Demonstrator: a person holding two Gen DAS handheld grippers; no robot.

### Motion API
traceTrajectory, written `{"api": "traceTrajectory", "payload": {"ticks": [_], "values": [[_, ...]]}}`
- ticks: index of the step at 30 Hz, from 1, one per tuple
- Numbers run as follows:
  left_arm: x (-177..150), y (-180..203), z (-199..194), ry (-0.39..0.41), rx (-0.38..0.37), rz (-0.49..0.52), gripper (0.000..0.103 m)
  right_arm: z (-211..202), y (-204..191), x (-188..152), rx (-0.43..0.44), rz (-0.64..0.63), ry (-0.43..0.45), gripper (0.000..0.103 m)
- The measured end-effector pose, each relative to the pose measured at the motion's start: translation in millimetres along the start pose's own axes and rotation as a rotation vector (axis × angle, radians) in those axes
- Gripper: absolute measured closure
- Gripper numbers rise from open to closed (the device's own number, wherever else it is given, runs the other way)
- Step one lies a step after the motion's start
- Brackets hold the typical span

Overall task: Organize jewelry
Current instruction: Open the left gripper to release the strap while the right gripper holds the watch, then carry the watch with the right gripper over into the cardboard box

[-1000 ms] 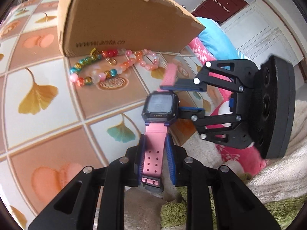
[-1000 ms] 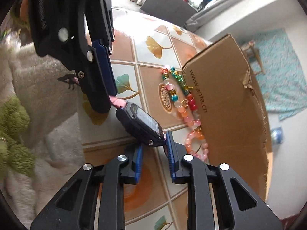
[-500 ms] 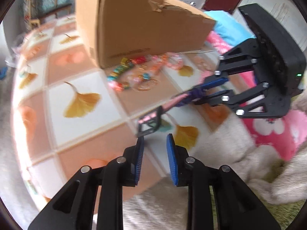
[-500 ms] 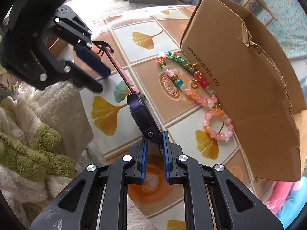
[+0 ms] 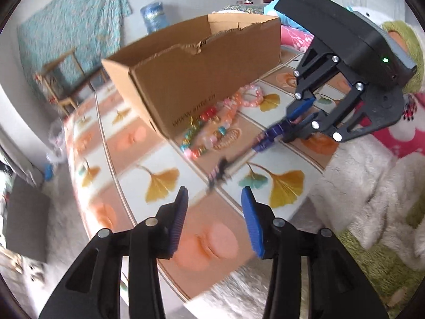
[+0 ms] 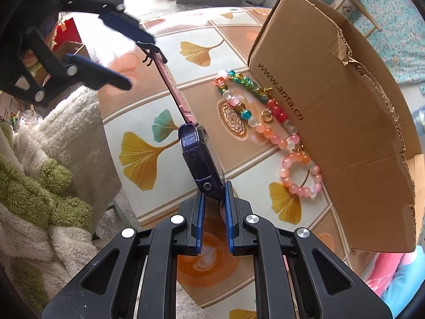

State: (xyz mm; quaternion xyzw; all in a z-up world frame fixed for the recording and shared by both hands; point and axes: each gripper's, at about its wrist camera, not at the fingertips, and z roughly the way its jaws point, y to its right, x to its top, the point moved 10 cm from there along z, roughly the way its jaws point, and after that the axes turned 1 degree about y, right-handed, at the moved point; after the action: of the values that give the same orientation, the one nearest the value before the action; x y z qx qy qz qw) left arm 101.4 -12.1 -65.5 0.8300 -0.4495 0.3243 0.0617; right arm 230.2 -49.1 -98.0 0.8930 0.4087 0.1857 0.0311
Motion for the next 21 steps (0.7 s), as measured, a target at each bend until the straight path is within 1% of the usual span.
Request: {"api": "traceTrajectory", "payload": {"ticks": [1,2,5,7,8,10,12,13,14,15,18,21], "values": [[4.7,-2.0,1.7,0.01,0.018,0.025,0.062,0.3,1.6,0.7,-0.001,-0.001,0.001,0.091],[8.9,-2.3,3.2,0.018,0.02,0.051,0.062,0.7,0.7,0.6,-0.006,-0.004,0.001,0.091],[15.9,1.9,8.3,0.021,-0.006,0.109,0.062,1.0,8.2,0.2,-0.003,0.008,0.006,0.092],[12.8,7.2,14.7,-0.001,-0.031,0.142,0.062,-1.5,9.7,-1.0,-0.003,0.01,0.009,0.092],[9.2,8.8,20.3,-0.023,-0.034,0.156,0.062,-2.0,9.5,-1.2,-0.007,0.006,0.012,0.092],[5.2,10.2,25.6,-0.036,-0.022,0.172,0.064,-4.0,9.2,-3.0,-0.006,0.004,0.018,0.092],[3.6,10.0,30.2,-0.05,-0.016,0.166,0.076,-5.1,9.1,-5.2,-0.003,0.006,0.026,0.092],[3.7,8.5,31.6,-0.054,-0.01,0.153,0.079,-5.6,9.2,-5.9,0.0,0.006,0.031,0.092],[4.4,6.8,33.1,-0.056,-0.001,0.141,0.086,-6.8,9.4,-6.1,0.003,0.008,0.037,0.092],[4.8,4.9,33.7,-0.058,0.006,0.128,0.091,-8.1,10.0,-6.3,0.005,0.01,0.041,0.092],[5.9,1.8,33.5,-0.056,0.018,0.084,0.091,-13.9,11.3,-6.4,0.014,0.01,0.056,0.092],[3.7,3.4,34.2,-0.067,0.034,0.044,0.091,-17.9,12.2,-14.2,0.015,0.009,0.066,0.091]]}}
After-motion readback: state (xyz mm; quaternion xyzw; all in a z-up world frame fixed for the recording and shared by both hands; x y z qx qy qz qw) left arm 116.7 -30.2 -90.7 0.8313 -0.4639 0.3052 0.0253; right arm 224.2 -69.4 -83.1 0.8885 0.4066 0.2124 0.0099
